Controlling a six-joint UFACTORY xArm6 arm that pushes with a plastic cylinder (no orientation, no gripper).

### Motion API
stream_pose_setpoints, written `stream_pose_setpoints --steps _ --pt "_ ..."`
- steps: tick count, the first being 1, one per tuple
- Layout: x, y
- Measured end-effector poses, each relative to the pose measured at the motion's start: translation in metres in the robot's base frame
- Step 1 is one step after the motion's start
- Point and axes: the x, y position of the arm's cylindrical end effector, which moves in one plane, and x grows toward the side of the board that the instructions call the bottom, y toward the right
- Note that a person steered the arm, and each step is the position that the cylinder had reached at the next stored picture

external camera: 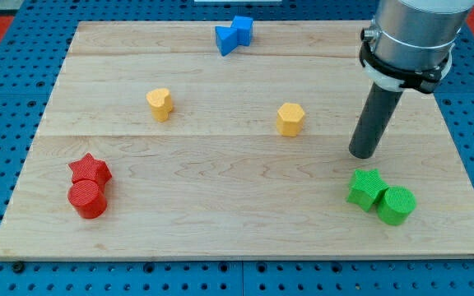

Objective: Push the yellow hexagon towards the bottom center

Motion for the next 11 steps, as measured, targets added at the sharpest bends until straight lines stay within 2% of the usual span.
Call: stream_pose_setpoints --steps 5,7,8,9,10,11 --pt "0.0 0.018" --pt "-0.018 -0.06" --pt "-0.051 -0.04" --pt "-0.102 -0.085" --pt "-0.043 -0.09" --pt "-0.01 -0.106"
